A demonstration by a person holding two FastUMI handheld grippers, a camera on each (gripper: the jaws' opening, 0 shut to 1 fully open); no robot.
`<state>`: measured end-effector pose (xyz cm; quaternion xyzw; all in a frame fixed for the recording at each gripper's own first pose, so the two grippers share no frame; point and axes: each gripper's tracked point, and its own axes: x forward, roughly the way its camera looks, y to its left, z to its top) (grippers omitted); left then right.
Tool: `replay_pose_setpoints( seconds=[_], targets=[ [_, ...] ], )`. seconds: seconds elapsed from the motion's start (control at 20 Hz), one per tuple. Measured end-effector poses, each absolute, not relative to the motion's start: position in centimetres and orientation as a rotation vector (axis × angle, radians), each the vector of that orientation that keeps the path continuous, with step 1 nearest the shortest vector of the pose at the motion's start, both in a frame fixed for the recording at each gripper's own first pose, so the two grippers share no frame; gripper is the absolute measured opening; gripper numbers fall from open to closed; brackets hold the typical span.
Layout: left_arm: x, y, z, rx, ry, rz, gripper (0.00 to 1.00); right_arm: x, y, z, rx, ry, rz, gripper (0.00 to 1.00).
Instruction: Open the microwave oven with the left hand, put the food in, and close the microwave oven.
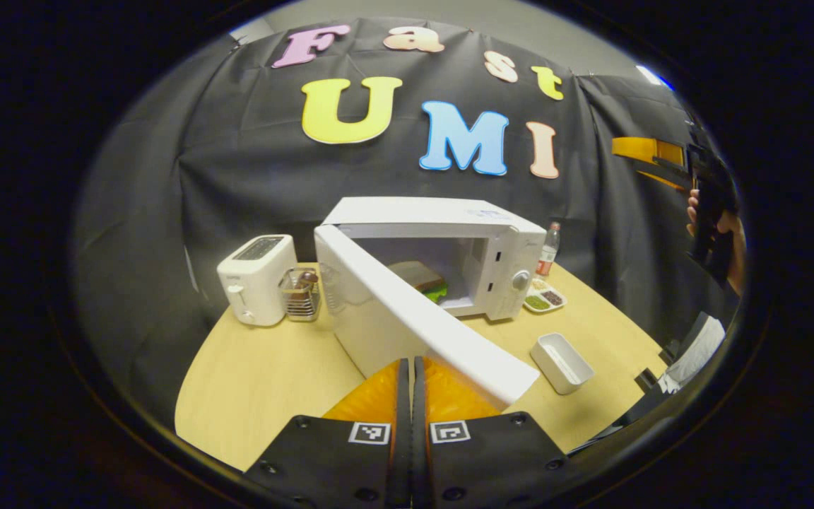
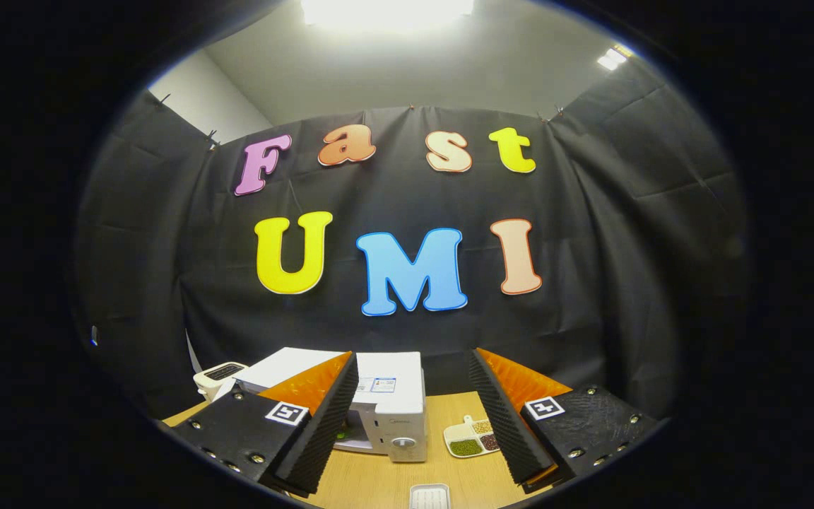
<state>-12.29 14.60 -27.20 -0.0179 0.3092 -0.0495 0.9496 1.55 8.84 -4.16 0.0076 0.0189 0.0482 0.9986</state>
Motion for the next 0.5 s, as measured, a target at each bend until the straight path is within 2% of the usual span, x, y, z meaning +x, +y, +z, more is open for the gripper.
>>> replay_pose_setpoints(
  seconds=[0.5],
  targets=[
    [-4.8,6.5,-28.6,-0.027,0.605,-0.224,0.07,2.8,4.4,-5.8,0.035,0.079,0.039,0.96]
  ],
)
